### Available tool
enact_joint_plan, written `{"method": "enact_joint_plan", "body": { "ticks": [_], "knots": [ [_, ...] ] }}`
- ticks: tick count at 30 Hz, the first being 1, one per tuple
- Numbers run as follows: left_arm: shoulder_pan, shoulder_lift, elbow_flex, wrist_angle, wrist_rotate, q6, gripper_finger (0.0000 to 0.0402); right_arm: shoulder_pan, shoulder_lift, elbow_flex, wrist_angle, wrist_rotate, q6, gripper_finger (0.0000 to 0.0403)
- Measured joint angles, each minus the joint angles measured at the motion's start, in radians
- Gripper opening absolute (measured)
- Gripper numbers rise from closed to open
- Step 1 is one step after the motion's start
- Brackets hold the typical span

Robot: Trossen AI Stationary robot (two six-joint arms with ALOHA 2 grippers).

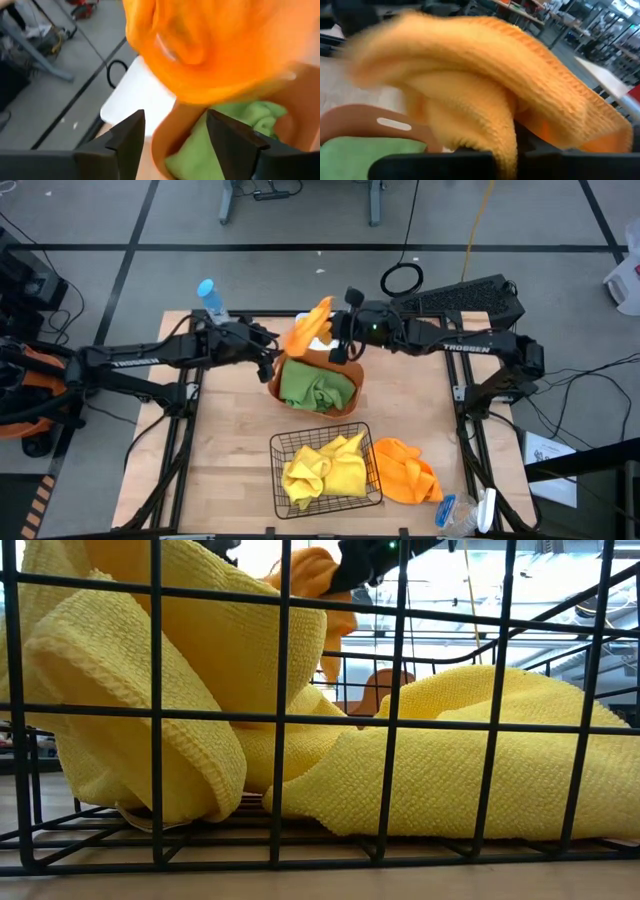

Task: Sort microfiber towel by color & place in baskets
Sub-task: Put the top orange microfiber cloth into the white bin

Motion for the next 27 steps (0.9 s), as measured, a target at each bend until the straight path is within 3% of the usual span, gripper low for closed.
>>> {"method": "enact_joint_plan", "body": {
  "ticks": [13, 20, 27],
  "knots": [
    [0.062, 0.000, -0.184, 0.040, -0.006, -0.143, 0.0223, -0.181, 0.001, 0.000, -0.025, -0.231, 0.088, 0.0000],
    [0.061, 0.000, -0.259, 0.059, 0.024, -0.218, 0.0223, -0.208, 0.029, 0.001, -0.014, -0.236, 0.099, 0.0000],
    [0.057, 0.000, -0.306, 0.065, 0.131, -0.330, 0.0223, -0.248, 0.110, 0.001, -0.015, -0.259, 0.140, 0.0000]
  ]
}}
